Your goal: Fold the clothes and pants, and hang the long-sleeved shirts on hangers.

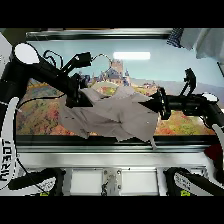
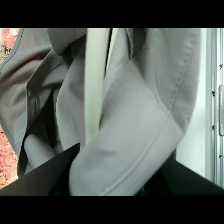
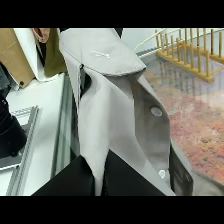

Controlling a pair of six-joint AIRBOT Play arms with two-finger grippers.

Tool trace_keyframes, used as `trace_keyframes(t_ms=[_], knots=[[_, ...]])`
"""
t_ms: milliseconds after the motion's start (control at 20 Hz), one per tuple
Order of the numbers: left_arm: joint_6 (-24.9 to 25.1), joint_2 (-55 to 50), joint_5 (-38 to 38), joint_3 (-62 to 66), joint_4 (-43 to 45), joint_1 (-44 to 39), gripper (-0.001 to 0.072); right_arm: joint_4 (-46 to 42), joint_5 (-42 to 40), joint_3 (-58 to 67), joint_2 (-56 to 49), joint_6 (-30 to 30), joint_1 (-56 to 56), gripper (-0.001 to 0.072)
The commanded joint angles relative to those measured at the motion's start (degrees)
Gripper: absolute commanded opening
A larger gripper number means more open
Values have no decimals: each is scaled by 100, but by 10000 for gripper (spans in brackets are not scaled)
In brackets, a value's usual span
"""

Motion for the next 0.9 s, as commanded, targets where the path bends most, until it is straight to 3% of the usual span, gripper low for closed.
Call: trace_keyframes(t_ms=[0, 250, 550, 850], knots=[[-374, 2, 219, 7, 42, 52, 396, 35, -42, 2, -2, 125, -7, 6], [-1231, 17, 238, 7, -20, 472, 396, 33, -247, 2, -2, 372, -9, 5], [-1248, 284, 306, 7, -15, 752, 397, -11, -442, 2, 0, 654, -9, 5], [-1956, 1088, 1414, 7, -9, 1268, 395, -7, -1246, 28, 284, 1019, -85, 5]])
